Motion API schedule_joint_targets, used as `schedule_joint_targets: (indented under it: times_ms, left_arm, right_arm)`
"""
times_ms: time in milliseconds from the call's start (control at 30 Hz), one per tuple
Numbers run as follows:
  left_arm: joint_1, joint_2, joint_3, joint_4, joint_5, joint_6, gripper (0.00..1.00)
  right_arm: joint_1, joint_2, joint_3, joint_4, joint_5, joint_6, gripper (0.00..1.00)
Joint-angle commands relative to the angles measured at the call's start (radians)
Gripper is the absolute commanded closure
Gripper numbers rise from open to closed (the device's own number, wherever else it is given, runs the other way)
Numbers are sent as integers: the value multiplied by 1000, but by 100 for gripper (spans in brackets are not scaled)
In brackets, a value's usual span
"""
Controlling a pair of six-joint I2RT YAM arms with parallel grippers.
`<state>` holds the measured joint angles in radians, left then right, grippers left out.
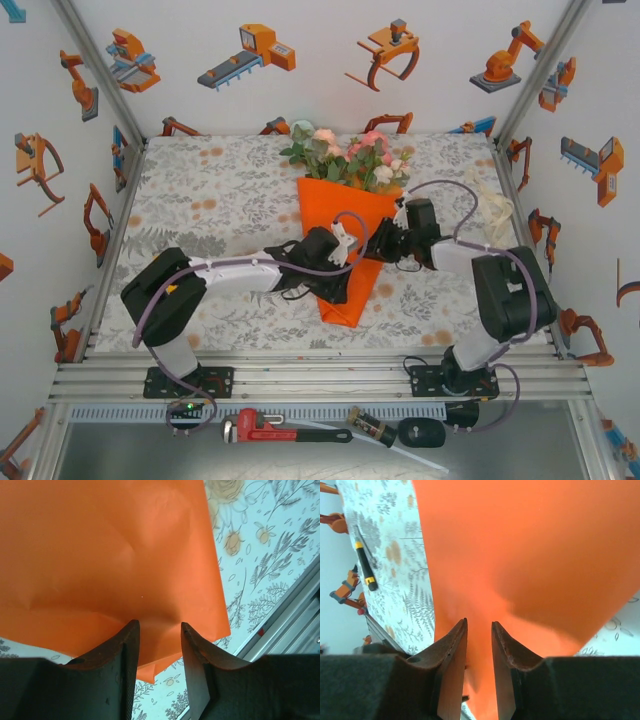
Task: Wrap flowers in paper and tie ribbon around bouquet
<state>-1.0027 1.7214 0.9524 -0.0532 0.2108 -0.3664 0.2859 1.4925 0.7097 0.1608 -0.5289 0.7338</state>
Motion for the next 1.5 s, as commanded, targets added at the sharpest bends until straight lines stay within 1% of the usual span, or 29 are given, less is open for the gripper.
schedule_joint_targets:
  times_ms: [0,100,167,267,433,600,800,933,1067,1333,1467]
  left_arm:
    - [-6,-17,-47,10,10,-53,60]
    - [-10,-18,-66,18,2,-71,60]
    - [-10,-16,-67,15,-7,-74,60]
    - [-10,-14,-69,15,-16,-76,60]
    - [-9,-15,-79,21,-24,-80,60]
    - [-10,-32,-98,31,-38,-85,61]
    - [-10,-30,-98,31,-38,-83,61]
    - [-10,-41,-103,30,-48,-82,61]
    - [-10,-51,-113,38,-60,-82,61]
    - [-10,-73,-130,44,-82,-83,61]
    - [-11,-80,-137,46,-95,-90,61]
  right_arm:
    - [6,-90,-67,-50,32,33,69]
    - [12,-100,-143,50,-21,135,69]
    - [29,-88,-176,107,-37,177,69]
    - [53,-48,-183,124,-30,183,69]
    - [45,43,-171,176,-4,185,69]
    - [-8,123,-147,241,-6,188,69]
    - [-110,230,-110,349,14,190,69]
    - [-185,299,-41,379,7,183,69]
    - [-226,372,64,357,-8,147,68]
    - [-273,549,350,247,-5,93,67]
    - [-282,613,439,223,1,99,67]
